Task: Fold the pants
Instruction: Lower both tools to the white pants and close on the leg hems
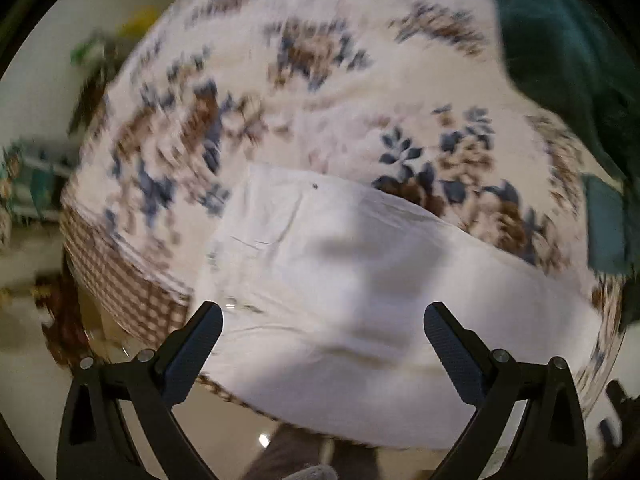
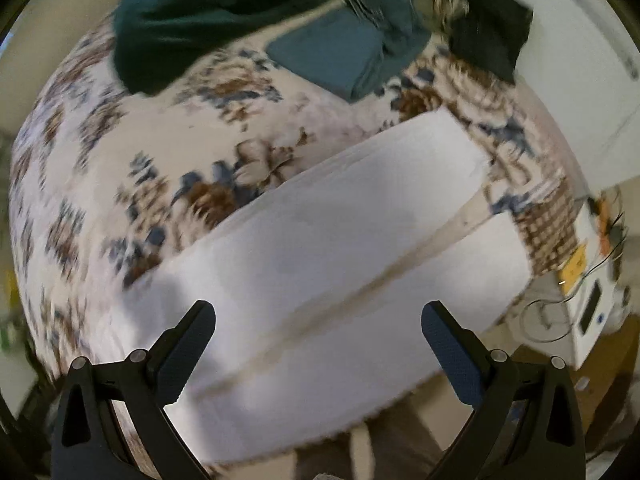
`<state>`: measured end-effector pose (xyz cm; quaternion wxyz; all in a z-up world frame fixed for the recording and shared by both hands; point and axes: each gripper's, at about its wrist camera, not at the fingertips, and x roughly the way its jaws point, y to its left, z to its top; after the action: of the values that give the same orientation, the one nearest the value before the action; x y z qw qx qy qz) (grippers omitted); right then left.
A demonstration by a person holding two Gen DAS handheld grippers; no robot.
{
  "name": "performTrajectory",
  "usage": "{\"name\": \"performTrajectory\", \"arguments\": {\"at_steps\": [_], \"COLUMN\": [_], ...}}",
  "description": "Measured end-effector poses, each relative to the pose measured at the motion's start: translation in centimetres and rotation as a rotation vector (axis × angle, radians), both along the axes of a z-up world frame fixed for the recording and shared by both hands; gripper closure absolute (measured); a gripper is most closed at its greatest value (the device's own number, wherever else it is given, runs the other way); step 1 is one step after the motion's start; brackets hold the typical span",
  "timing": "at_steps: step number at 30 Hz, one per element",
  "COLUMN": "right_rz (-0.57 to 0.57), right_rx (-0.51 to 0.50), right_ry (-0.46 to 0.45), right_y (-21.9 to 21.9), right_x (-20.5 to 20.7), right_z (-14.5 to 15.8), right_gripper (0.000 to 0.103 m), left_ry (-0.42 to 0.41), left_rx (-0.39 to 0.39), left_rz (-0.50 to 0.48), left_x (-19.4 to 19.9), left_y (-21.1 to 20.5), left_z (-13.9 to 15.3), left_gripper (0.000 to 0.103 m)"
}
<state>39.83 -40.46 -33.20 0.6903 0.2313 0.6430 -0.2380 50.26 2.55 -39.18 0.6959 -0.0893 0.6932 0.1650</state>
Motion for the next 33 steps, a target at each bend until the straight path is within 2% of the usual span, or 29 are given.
{"name": "performTrajectory", "arguments": {"at_steps": [4, 10, 13, 16, 18, 21, 24, 26, 27, 28, 29, 30, 31, 33], "right_rz": [-0.127, -0.264, -0.33, -0.369, -0.368, -0.371, -0.354, -0.345, -0.344, -0.335, -0.322, -0.313, -0.305, -0.287], "right_rx": [0.037, 0.074, 0.083, 0.07, 0.055, 0.061, 0.077, 0.091, 0.099, 0.105, 0.118, 0.129, 0.142, 0.149], "right_ry": [0.087, 0.172, 0.186, 0.187, 0.202, 0.218, 0.231, 0.232, 0.228, 0.223, 0.21, 0.198, 0.189, 0.162], "right_y": [-3.7, -8.1, -9.8, -10.9, -11.1, -10.9, -10.1, -9.6, -9.4, -9.0, -8.5, -8.0, -7.5, -6.2], "right_x": [4.6, 7.0, 7.7, 8.6, 9.2, 9.7, 9.9, 9.6, 9.3, 9.1, 8.8, 8.6, 8.3, 7.5], "right_z": [-9.3, -18.6, -21.5, -23.3, -24.3, -25.7, -26.7, -27.2, -27.4, -27.4, -27.3, -27.1, -26.9, -25.9], "right_gripper": [0.0, 0.0, 0.0, 0.0, 0.0, 0.001, 0.013, 0.023, 0.031, 0.043, 0.051, 0.067, 0.084, 0.094], "left_ry": [0.103, 0.176, 0.205, 0.222, 0.252, 0.275, 0.261, 0.219, 0.193, 0.165, 0.142, 0.106, 0.071, 0.018], "left_rx": [-0.061, -0.1, -0.099, -0.076, -0.031, -0.01, -0.018, -0.041, -0.049, -0.051, -0.06, -0.081, -0.114, -0.166], "left_rz": [0.185, 0.353, 0.423, 0.464, 0.459, 0.442, 0.438, 0.431, 0.423, 0.417, 0.421, 0.428, 0.435, 0.453], "left_x": [4.1, 8.5, 9.9, 10.5, 10.7, 10.8, 10.5, 10.7, 10.4, 9.8, 9.3, 8.8, 8.3, 7.2], "left_y": [2.4, 4.6, 5.7, 6.5, 6.8, 7.0, 7.0, 7.0, 7.1, 7.2, 7.6, 7.8, 8.2, 8.8], "left_z": [-7.4, -14.9, -18.0, -19.8, -20.8, -22.0, -22.1, -21.4, -20.7, -19.6, -18.8, -17.8, -16.8, -15.1], "left_gripper": [0.0, 0.0, 0.0, 0.0, 0.0, 0.0, 0.001, 0.012, 0.028, 0.051, 0.059, 0.079, 0.086, 0.088]}}
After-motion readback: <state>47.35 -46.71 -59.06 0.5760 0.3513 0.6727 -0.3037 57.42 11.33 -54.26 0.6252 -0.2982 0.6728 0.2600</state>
